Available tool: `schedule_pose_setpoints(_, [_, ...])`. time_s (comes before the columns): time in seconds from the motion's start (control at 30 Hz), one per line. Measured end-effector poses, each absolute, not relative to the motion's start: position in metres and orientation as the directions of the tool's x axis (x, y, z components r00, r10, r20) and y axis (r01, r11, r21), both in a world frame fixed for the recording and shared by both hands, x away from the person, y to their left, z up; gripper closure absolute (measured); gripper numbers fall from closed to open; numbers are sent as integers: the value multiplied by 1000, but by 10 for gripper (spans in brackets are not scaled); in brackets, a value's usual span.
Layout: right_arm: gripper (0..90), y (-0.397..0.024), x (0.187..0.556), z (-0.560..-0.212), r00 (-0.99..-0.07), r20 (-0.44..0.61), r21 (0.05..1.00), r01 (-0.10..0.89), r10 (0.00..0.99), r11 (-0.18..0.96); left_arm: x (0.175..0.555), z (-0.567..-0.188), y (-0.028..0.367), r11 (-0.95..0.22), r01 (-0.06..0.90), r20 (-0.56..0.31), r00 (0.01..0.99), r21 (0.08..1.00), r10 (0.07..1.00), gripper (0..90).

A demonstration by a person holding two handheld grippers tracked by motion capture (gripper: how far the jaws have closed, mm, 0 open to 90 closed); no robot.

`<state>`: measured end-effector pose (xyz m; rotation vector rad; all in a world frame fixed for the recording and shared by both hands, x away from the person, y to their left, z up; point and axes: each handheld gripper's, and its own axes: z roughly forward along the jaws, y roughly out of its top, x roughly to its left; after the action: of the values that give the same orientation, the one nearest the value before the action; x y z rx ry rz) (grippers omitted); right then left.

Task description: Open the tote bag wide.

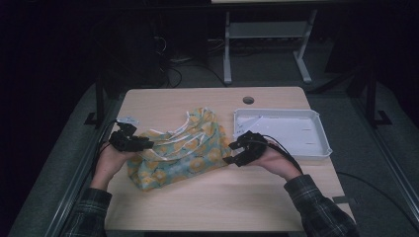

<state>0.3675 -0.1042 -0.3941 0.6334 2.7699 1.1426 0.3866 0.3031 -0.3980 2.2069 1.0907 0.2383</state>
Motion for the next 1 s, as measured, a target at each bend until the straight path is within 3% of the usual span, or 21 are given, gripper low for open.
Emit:
schedule_pose_setpoints(0.1, [385,-95,377,-386,-914,59,708,321,401,629,386,-398,306,-447,641,-122,645,624,754,858])
schedule_pose_setpoints(0.17, [399,-87,384,-382,-911,55,721,320,409,615,384,-397,306,-433,638,-132,643,637,754,883])
schedule_pose_setpoints(0.67, [497,-27,453,-389,-879,-6,715,330,477,616,377,-390,315,-386,632,-182,646,672,741,892])
schedule_pose_setpoints(0.87, [660,-21,462,-407,-862,-38,671,353,505,652,375,-385,315,-368,619,-202,657,694,726,893])
schedule_pose_setpoints(1.0, [837,-21,465,-412,-861,-46,658,355,506,664,374,-383,313,-363,611,-210,667,704,715,893])
